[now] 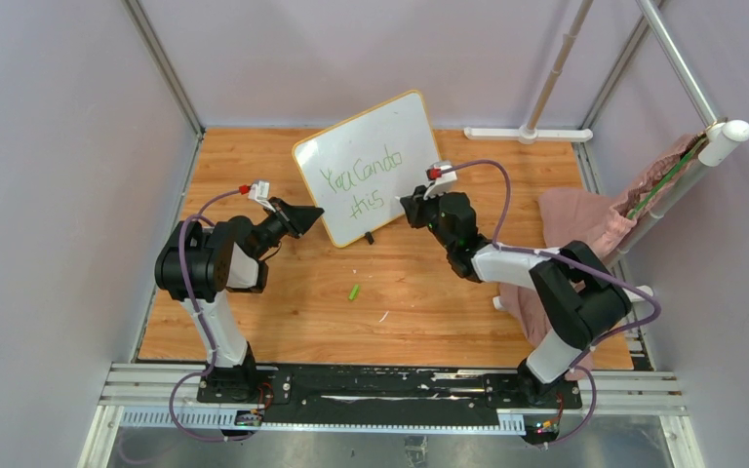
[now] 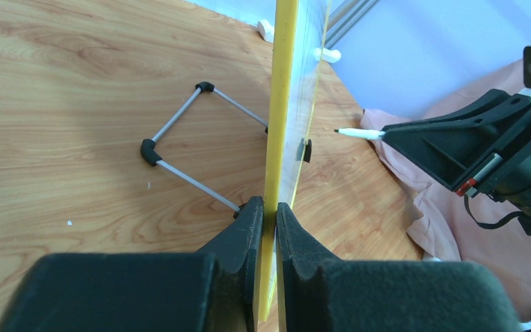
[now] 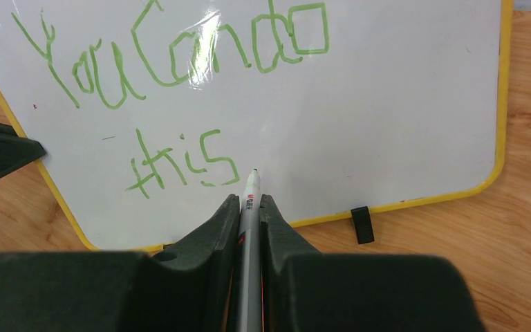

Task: Write a sentence on the whiteboard

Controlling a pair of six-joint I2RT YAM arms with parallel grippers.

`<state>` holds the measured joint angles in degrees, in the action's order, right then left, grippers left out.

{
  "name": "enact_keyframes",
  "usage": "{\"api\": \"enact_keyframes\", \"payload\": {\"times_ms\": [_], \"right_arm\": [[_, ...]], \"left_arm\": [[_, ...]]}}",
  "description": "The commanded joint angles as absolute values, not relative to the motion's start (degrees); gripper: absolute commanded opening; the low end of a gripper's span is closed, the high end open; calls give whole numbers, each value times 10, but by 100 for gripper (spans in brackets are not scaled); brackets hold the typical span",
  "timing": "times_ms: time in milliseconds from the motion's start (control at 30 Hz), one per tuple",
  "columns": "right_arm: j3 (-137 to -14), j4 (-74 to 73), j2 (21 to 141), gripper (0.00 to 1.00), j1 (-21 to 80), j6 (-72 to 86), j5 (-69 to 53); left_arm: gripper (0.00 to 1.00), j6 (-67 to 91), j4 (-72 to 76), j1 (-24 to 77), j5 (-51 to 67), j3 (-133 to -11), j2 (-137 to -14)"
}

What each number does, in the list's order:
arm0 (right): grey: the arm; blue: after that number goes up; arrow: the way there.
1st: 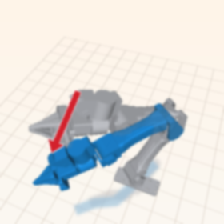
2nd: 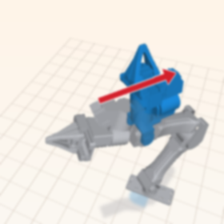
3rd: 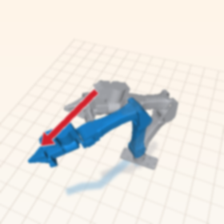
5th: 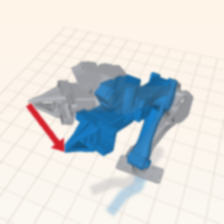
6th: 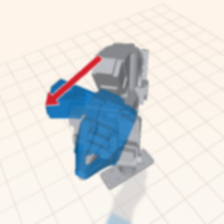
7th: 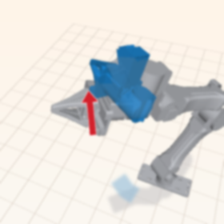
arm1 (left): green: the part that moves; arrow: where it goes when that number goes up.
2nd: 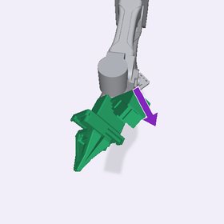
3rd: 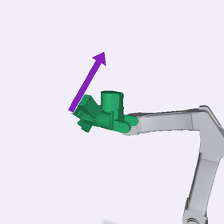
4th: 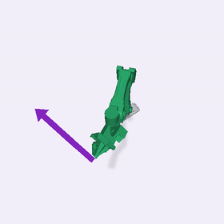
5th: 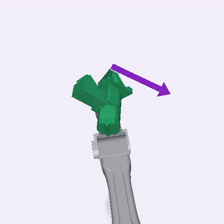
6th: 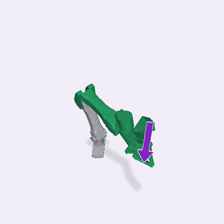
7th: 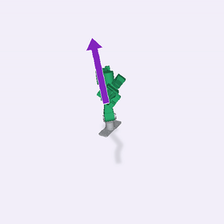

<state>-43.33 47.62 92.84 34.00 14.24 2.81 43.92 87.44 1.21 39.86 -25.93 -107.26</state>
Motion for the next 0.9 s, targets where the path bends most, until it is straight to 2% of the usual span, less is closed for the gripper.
{"api": "enact_keyframes", "payload": {"times_ms": [0,867], "right_arm": [[-449,508,947,0,333,156,18],[-488,484,997,0,333,157,9]], "left_arm": [[0,431,888,22,394,-263,-1091],[0,431,887,22,396,-265,-1092]]}}
